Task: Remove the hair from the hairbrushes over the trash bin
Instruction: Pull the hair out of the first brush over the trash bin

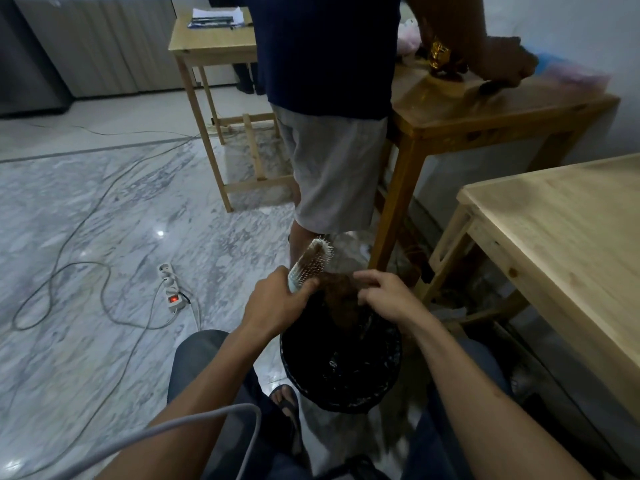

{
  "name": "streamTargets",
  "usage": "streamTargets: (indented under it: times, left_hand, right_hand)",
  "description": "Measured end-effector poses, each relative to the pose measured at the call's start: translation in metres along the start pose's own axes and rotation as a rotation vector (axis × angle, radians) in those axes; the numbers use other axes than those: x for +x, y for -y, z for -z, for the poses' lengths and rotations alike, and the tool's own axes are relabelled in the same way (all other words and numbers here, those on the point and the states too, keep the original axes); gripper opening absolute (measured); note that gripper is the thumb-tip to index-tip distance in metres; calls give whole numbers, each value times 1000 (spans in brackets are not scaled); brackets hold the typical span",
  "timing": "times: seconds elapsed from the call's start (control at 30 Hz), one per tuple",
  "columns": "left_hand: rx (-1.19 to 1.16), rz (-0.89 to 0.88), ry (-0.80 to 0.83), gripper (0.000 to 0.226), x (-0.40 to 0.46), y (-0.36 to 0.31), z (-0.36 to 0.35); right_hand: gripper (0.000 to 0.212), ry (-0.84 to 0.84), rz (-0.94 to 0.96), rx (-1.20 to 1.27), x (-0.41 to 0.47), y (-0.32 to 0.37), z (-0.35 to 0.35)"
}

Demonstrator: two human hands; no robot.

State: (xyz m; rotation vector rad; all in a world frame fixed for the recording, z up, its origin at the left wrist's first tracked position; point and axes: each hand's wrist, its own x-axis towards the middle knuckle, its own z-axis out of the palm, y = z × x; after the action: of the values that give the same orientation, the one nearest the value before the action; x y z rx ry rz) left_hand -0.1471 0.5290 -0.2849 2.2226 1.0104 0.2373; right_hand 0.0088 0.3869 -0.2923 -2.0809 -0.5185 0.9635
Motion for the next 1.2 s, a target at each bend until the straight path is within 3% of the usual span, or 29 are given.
streamTargets:
  times: [0.1,0.23,0.3,0.43,0.57,0.67,0.73,0.83,0.93,1.0,1.13,1.2]
  left_hand:
    - [-68,-24,108,32,-4,-6,-1]
    - [-267,23,182,43,-5,-11,-5]
    - [-336,41,102,47,-4,-12,-3]
    - [-254,-23,-72,43,-11,-18,-3]
    - [-417,124,-189,45,-8,-19,-1]
    - [-402,153,-263,43,-1,-14,12]
    - [-365,130,-262,42,-3,-15,12]
    - [-295,97,-190,43,-10,-20,3]
    - [-251,36,-129,42,-14,-17,-6]
    - [-237,1,-78,41,-15,-18,-13]
    - [-250,-3,-83,37,-14,-24,-18]
    - [-252,62,-106,40,-9,-22,-17]
  right_hand:
    - [55,34,69,348,1,5,-1]
    - [27,118,141,249,-4,5,-4]
    - [16,49,146,236,-2,-1,-4]
    - [11,-59,31,238,4,-9,-4]
    - [20,-147,-68,244,9,-9,1]
    - [7,-179,-120,230,9,-9,11]
    - [15,-141,-145,161,10,-6,13]
    - [36,75,-102,45,5,4,6]
    - [63,147,38,351,4,9,-2]
    - [58,129,114,462,3,10,-5]
    - [19,4,194,308,-3,13,-6]
    - [22,-89,210,209,-8,13,-4]
